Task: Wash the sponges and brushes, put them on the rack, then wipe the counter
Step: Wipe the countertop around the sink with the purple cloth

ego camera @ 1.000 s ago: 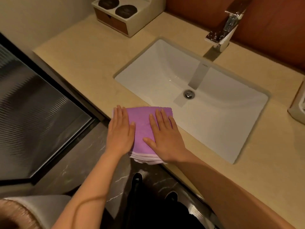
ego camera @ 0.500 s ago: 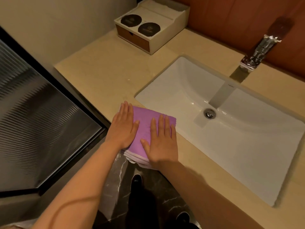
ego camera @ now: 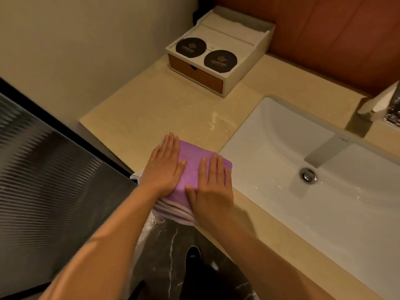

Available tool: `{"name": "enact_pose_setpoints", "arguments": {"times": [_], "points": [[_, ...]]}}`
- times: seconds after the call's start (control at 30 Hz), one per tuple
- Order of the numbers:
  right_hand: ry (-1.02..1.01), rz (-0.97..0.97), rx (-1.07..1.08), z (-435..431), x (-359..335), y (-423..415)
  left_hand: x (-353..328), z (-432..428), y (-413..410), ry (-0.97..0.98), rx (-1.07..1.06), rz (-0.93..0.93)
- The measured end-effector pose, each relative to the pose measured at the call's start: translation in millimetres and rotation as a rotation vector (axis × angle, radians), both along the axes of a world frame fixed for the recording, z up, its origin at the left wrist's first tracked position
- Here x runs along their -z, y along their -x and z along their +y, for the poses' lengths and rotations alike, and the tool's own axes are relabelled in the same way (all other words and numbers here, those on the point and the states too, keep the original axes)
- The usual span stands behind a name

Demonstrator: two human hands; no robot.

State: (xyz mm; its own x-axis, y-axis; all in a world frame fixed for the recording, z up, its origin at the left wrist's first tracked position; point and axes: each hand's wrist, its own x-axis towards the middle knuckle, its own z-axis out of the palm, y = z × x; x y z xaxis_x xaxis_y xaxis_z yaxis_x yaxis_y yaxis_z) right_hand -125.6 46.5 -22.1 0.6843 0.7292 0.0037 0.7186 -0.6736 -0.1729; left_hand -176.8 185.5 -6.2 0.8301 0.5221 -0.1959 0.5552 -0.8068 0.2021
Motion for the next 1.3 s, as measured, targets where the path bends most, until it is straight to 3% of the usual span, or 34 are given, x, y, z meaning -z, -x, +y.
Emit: {"name": "enact_pose_setpoints", "arguments": {"times": [0.33, 0.67, 0.77, 0.87, 1.0, 1.2, 1.3], "points": [[0.002, -0.066, 0.008, 68, -5, 3, 7, 77, -3, -0.026, 0.067, -0.011], [0.019, -0.011, 0.072, 144, -8, 4, 0, 154, -14, -0.097, 0.112, 0.013], [0.012, -0.034, -0.013, 146, -17, -14, -6, 140, -10, -0.155, -0.047, -0.038], [-0.092, -0.123, -0.093, 146, -28, -44, -12, 109, 3, -0.047, -0.277, -0.176], [-0.023, -0.206, -0.439, 159, -19, -65, -5, 84, 15, 0.098, -0.476, -0.156], [0.147, -0.122, -0.693, 179, -17, -69, 3, 109, 20, -0.045, -0.374, -0.114], [0.159, -0.087, -0.694, 196, -14, -65, 3, 134, 22, -0.075, -0.252, -0.098]]}}
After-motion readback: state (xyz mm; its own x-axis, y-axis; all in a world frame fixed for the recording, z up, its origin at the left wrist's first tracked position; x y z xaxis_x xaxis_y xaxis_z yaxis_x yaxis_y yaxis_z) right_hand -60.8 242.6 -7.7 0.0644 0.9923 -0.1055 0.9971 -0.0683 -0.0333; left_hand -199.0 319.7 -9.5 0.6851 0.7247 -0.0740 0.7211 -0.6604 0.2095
